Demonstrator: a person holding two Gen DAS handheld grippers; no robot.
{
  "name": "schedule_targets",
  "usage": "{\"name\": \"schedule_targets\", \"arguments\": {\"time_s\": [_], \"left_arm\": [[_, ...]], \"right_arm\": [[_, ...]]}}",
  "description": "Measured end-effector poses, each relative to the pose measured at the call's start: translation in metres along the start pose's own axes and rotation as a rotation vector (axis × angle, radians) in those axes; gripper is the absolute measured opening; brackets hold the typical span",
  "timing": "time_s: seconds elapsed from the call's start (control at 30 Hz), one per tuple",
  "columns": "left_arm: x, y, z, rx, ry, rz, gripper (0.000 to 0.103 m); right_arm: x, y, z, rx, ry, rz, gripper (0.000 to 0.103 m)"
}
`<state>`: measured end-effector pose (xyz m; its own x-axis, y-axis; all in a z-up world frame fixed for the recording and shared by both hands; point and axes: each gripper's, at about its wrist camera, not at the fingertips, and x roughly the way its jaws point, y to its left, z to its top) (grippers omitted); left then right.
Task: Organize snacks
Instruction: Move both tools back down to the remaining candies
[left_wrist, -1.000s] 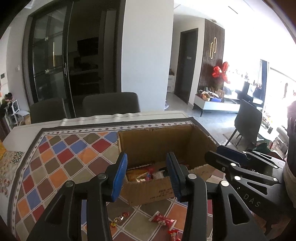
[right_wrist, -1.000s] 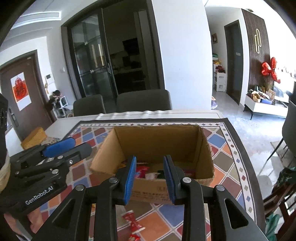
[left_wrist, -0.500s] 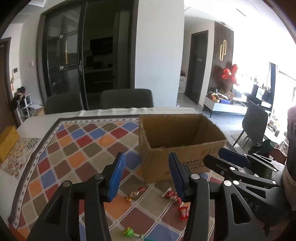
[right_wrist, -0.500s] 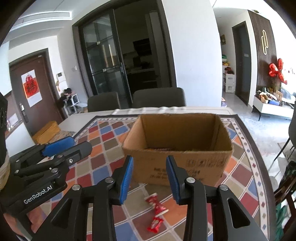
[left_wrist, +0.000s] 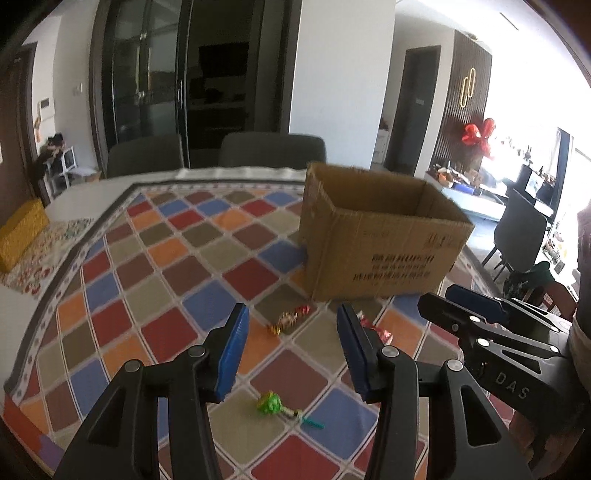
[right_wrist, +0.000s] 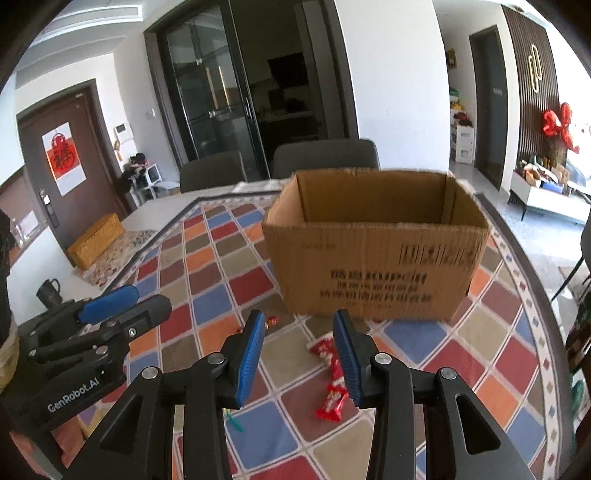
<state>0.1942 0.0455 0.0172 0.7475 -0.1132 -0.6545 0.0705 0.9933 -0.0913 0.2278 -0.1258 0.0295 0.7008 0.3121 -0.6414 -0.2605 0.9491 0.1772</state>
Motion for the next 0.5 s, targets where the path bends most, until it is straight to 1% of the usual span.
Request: {"name": "schedule_targets", "arguments": {"time_s": [0.3,0.5], "left_arm": [[0.02,0.01,-0.038,-0.045,0.083,0.012,0.049],[0.029,0.015,-0.059,-0.058,0.105,0.024,0.049]], "right_arm": [[0.019,0.005,-0.034,0.015,0.086,-0.001,0.04],[0.027,0.008,-0.051,0.002,0.087,-0.042,0.04]]}}
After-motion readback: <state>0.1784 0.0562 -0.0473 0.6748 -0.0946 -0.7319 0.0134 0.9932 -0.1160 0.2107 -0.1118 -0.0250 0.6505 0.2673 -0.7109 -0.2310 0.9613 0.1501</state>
